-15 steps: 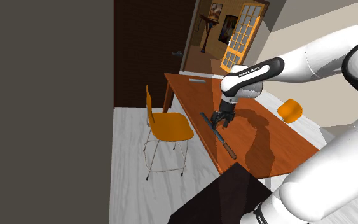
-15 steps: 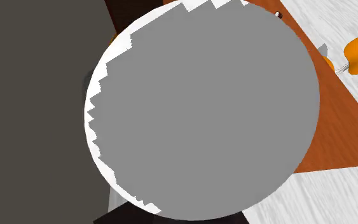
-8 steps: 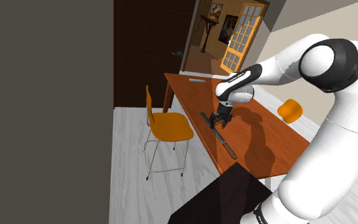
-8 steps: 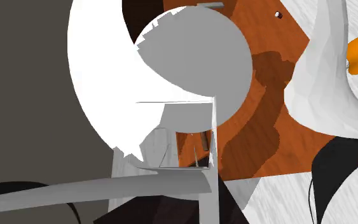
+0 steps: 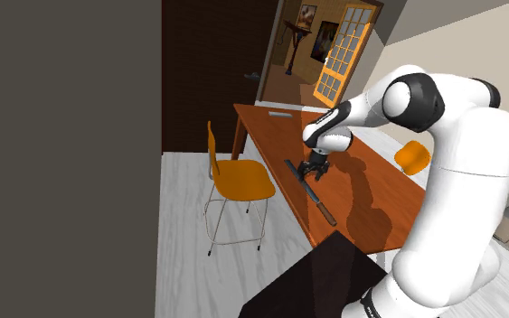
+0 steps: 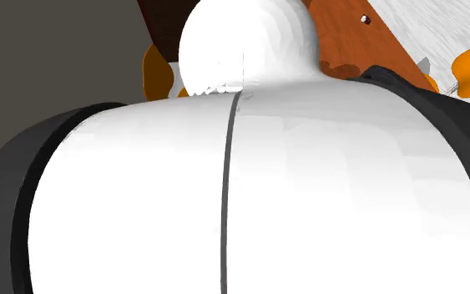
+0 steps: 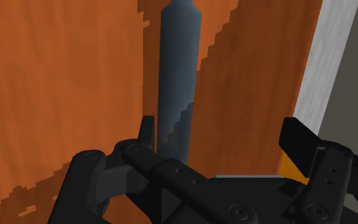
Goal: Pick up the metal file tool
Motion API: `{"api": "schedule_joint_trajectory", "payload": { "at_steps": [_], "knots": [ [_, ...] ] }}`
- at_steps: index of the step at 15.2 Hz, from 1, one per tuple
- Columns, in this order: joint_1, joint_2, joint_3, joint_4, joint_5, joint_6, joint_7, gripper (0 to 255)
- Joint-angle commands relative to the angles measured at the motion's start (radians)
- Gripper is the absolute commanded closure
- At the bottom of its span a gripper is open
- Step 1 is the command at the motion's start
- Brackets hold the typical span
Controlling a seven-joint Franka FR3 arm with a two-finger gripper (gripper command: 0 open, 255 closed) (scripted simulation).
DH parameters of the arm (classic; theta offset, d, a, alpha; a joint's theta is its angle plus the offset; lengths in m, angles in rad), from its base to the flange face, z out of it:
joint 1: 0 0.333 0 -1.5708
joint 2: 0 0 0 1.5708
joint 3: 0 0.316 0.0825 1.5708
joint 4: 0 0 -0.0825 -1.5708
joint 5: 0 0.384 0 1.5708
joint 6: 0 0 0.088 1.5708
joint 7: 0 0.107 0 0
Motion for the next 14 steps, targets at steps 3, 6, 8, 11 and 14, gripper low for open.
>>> {"api": "schedule_joint_trajectory", "payload": {
  "at_steps": [3, 6, 8, 11, 14],
  "knots": [
    [-0.047, 0.117, 0.008, 0.103, 0.036, 0.030, -0.022, 0],
    [-0.054, 0.149, 0.018, 0.108, 0.048, 0.057, -0.029, 0],
    [-0.059, 0.171, 0.025, 0.112, 0.056, 0.075, -0.033, 0],
    [-0.064, 0.189, 0.031, 0.116, 0.061, 0.089, -0.037, 0],
    [-0.064, 0.189, 0.031, 0.116, 0.062, 0.089, -0.037, 255]
  ]
}}
